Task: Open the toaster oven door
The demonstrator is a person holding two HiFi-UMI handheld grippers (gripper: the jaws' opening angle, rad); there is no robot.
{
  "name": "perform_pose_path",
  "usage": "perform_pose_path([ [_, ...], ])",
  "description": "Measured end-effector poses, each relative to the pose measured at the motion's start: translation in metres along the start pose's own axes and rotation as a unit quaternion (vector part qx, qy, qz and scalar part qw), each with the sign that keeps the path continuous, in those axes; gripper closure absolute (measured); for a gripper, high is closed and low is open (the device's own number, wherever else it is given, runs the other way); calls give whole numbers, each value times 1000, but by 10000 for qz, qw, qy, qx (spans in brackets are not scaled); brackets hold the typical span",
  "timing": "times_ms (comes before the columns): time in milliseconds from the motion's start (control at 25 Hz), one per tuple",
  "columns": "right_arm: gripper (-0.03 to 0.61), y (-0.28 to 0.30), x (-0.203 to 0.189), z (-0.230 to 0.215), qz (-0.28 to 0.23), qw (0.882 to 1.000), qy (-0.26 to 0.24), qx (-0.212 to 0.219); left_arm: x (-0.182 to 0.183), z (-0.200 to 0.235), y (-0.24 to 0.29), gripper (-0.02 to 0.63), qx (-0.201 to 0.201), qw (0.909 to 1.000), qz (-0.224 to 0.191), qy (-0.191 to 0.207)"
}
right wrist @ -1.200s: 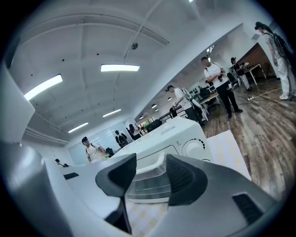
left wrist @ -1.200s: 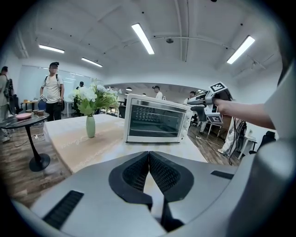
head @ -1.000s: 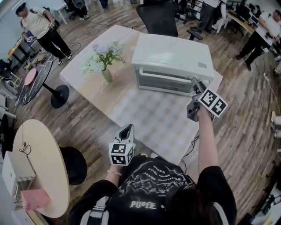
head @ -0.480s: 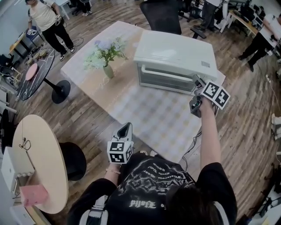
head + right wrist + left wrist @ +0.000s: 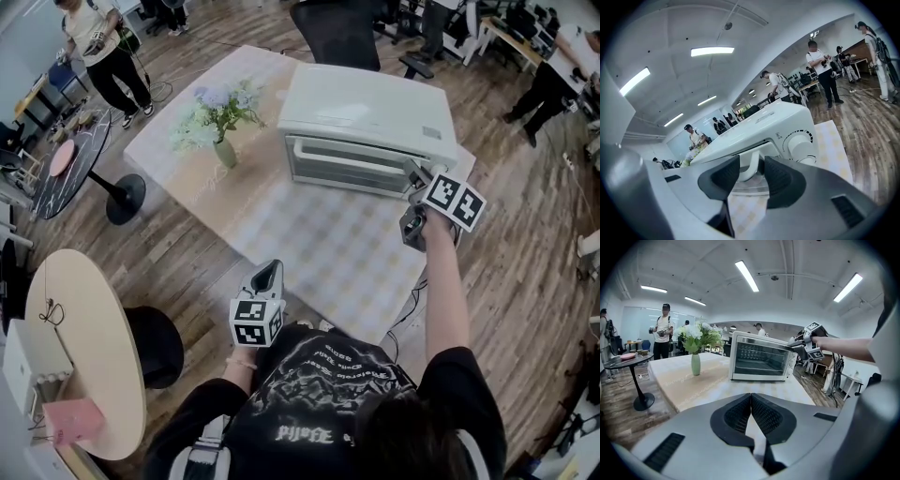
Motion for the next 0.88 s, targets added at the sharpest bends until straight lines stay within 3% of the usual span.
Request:
perform_pose_path([
  [880,417,-32,-35,2,321,9979,-532,-192,-22,-1,-6,594,-89,9997,176,-111],
])
Point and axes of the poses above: the fingertips, and each gripper's own axes: y forward along the fingers, z to its left, x out of its top, the point moved 7 cm from there along -y, backward along the fingers, and after that the axes turned 5 degrees about y, right-handed, at the moved point
